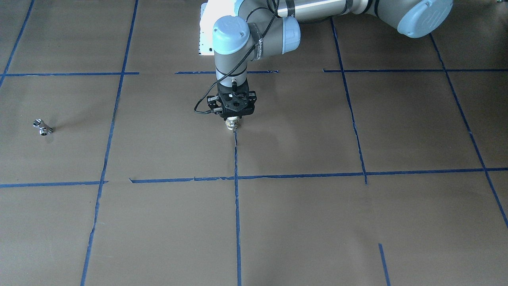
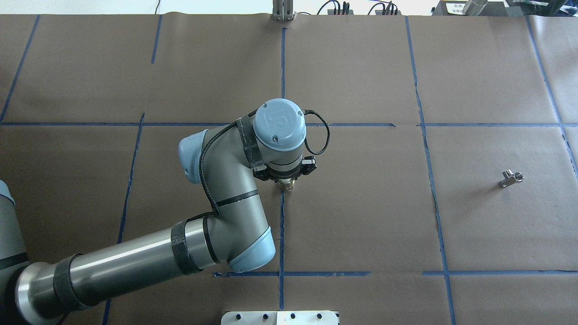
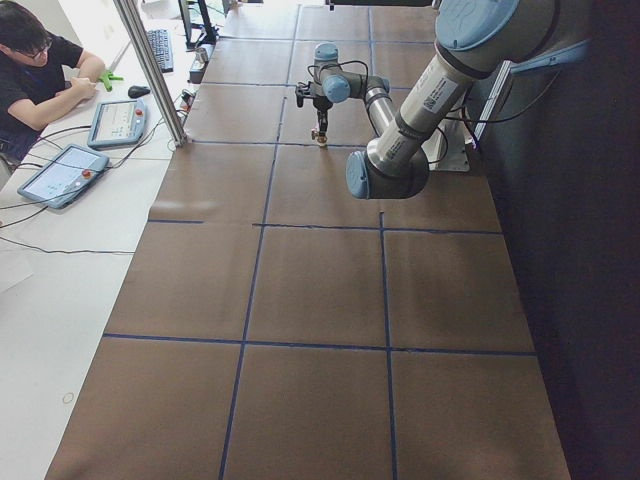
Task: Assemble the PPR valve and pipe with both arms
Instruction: 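Carry the valve with the left gripper to the table center, then set the valve upright, open the left gripper and withdraw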
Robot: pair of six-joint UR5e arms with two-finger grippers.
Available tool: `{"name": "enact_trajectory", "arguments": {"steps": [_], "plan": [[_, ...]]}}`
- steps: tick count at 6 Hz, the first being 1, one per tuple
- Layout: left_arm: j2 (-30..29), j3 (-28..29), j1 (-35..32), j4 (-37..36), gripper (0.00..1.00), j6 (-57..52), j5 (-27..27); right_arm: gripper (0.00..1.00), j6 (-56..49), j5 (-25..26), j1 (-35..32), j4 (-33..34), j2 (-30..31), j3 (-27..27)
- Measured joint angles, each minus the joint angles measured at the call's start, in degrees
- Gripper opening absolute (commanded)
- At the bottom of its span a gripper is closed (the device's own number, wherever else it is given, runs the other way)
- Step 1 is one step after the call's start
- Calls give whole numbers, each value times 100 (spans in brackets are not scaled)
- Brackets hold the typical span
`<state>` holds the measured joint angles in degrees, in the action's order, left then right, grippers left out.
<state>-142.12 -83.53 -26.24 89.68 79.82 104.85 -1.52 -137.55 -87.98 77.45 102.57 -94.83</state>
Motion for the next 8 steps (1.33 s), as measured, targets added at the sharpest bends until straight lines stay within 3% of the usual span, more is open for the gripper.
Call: {"name": "enact_trajectory", "arguments": {"steps": [1,3,5,6,8], "plan": [[-11,-27,-6,3,100,7,-3,100,-2,0,0,-1,0,0],[-9,-180,-86,-31,100,-6,-28,100,2,0,0,-11,0,0],[181,-777,-525,-252,100,-485,453,100,-25,9,3,-8,-73,-20],[497,-1224,-847,-498,100,-1026,853,100,-38,15,6,-12,-98,-30],[1861,-2391,-1582,-787,100,-2724,1209,100,-57,13,46,-28,-126,-137]]}}
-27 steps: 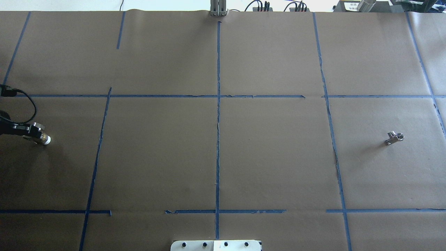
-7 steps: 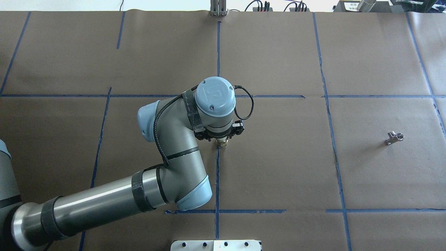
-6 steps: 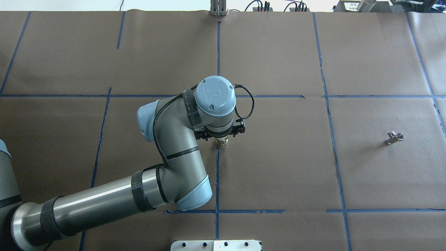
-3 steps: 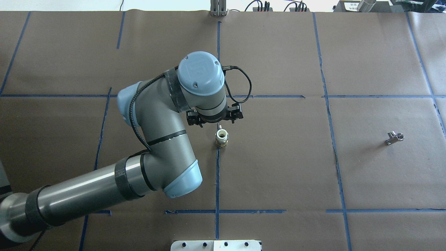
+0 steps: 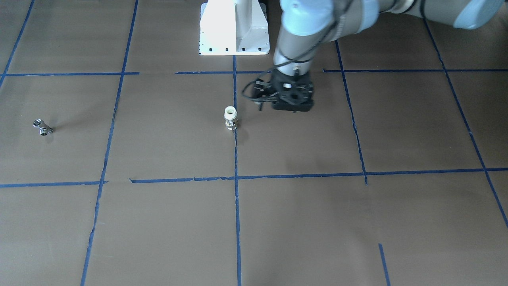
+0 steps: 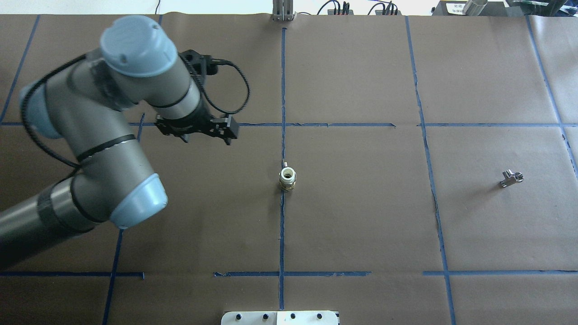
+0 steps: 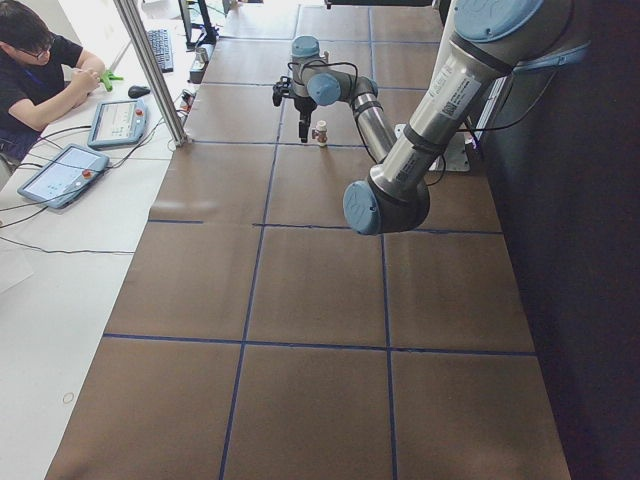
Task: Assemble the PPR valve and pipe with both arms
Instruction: 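Set the valve upright, open the left gripper and withdraw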
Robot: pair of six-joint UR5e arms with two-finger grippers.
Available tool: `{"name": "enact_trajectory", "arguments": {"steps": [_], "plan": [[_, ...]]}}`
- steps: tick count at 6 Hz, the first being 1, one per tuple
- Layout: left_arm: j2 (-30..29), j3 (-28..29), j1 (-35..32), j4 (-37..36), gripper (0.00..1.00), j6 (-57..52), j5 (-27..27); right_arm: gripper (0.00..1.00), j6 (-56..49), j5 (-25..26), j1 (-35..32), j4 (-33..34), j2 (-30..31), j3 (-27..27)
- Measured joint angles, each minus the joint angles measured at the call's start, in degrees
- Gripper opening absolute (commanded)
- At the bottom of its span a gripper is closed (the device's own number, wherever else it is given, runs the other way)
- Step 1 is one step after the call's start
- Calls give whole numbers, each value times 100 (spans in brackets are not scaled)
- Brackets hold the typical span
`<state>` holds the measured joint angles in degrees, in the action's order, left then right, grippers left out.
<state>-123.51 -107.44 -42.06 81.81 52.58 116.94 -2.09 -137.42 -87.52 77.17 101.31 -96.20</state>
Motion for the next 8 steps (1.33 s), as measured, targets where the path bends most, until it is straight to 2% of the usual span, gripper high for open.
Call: {"name": "enact_trajectory", "arguments": {"steps": [1,2,3,5,6,7,8], "plan": [[756,-322,-524,-12,100,-1108,188,100,4,2,57,-78,-3,-79],[1443,-327,-1299,-13,100,-2488,484,100,120,2,115,-164,-5,-153],[1905,42,-2148,1,100,-3955,794,100,253,8,153,-220,-3,-190],[2377,1243,-3729,67,100,-6166,1152,100,317,61,218,-467,23,-209],[2704,1586,-4370,144,100,-6722,1247,100,347,68,253,-516,16,-220],[3117,1697,-4778,306,100,-6894,1440,100,383,51,284,-528,13,-290],[3411,1680,-4944,482,100,-6753,1623,100,411,32,349,-526,-2,-398]]}}
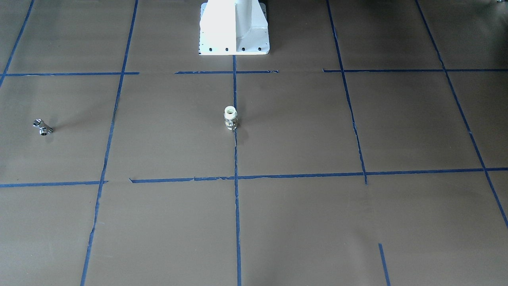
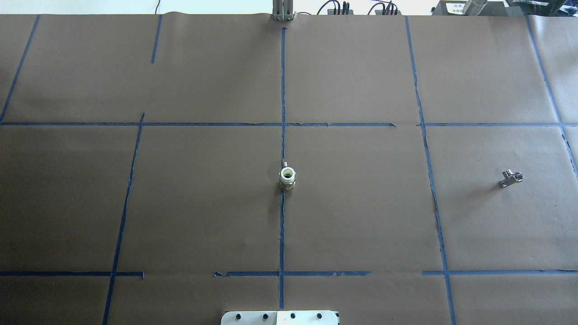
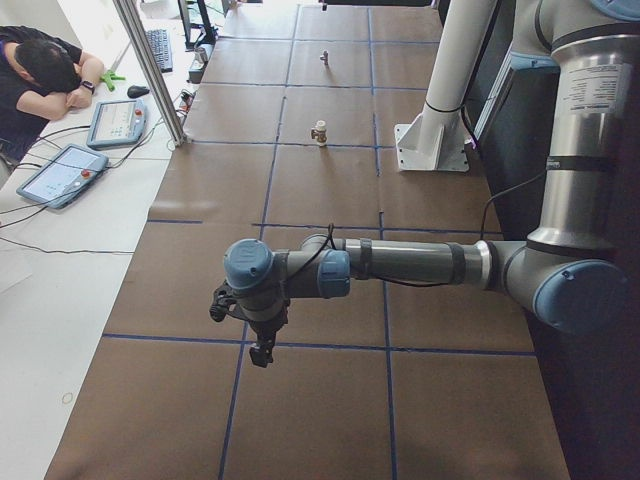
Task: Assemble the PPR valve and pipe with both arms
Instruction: 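Set the valve upright, open the left gripper and withdraw, then lower the right gripper onto the chrome tee fitting and grasp it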
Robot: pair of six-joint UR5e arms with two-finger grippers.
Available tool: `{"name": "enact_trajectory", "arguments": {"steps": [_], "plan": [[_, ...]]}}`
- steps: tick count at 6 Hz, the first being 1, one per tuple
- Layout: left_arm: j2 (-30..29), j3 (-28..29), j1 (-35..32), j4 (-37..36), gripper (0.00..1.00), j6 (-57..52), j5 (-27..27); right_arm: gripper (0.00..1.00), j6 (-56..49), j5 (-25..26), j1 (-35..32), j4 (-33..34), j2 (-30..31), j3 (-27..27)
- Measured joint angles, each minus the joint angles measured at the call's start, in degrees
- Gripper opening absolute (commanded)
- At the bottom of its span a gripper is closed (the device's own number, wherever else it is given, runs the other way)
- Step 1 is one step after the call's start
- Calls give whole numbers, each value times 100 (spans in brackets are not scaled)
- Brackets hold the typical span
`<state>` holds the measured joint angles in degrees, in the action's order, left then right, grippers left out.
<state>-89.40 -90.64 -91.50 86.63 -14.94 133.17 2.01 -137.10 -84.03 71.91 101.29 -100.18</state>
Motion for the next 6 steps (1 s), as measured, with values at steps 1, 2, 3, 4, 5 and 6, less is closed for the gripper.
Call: {"name": "enact_trajectory", "arguments": {"steps": [1,2,3,4,5,6], "plan": [[126,-128,-53,104,100,367,73,100,318,-16,129,0,-60,-77],[189,-262,-65,156,100,683,109,100,921,-27,397,-7,-100,-224],[248,-323,-68,216,100,816,146,100,1467,4,837,-41,-99,-422],[313,-339,-68,348,100,859,171,100,1953,206,1334,-269,-97,-535],[370,-343,-66,482,100,885,182,100,2331,565,1786,-623,-91,-525],[395,-344,-66,541,100,908,230,100,2596,931,2195,-860,-89,-453]]}}
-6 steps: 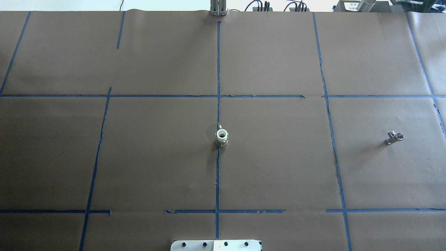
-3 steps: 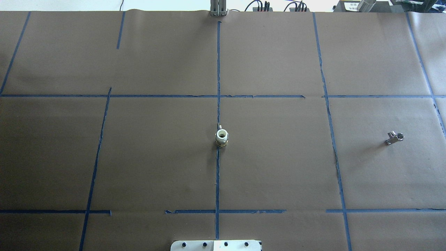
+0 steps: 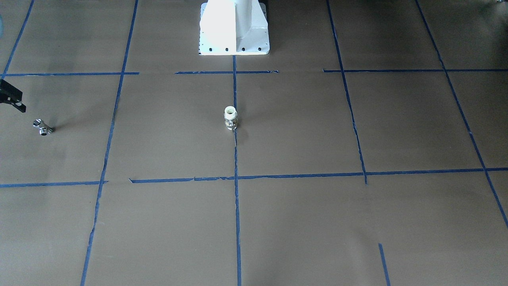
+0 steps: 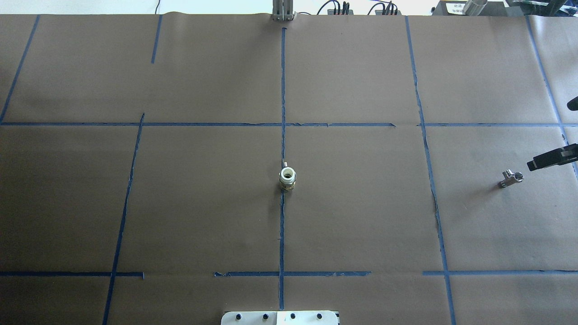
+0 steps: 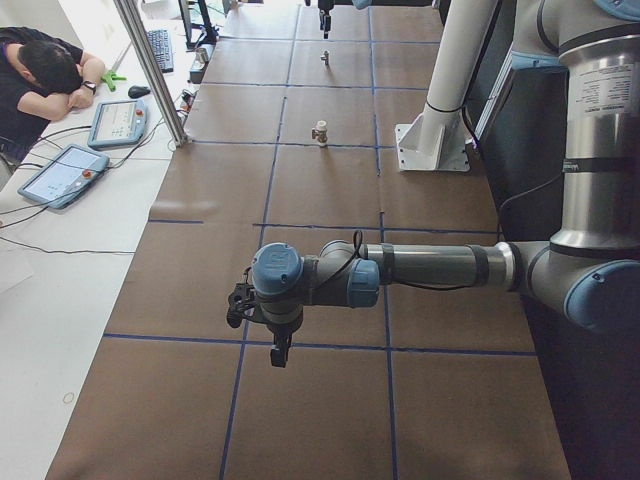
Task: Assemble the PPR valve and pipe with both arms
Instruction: 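Lower the right gripper onto the chrome tee fitting and grasp it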
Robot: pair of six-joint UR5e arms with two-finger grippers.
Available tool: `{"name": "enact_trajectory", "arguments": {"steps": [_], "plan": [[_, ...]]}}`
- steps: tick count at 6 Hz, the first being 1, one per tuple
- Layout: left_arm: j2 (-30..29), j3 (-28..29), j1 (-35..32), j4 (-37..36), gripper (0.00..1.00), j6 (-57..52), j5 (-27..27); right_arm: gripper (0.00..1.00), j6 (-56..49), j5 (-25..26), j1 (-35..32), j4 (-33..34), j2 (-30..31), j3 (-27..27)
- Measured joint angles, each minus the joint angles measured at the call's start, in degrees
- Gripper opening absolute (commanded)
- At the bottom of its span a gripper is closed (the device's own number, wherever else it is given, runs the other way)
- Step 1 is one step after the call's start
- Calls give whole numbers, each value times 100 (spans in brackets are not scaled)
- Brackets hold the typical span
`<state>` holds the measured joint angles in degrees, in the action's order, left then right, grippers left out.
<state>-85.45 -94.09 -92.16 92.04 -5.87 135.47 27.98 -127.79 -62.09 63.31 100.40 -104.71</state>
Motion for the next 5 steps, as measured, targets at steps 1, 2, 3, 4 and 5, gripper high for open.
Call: {"name": "enact_trajectory", "arguments": {"steps": [1,2,3,4,5], "plan": [[7,2,3,18,100,20,74,100,178,264,314,-125,-16,129],[10,2,4,23,100,106,151,100,239,370,502,-240,-37,292],[10,-2,4,24,100,213,257,100,258,399,622,-350,-43,411],[11,-2,5,24,100,254,330,100,263,406,700,-402,-60,461],[11,2,5,24,100,266,356,100,265,410,744,-419,-119,488]]}}
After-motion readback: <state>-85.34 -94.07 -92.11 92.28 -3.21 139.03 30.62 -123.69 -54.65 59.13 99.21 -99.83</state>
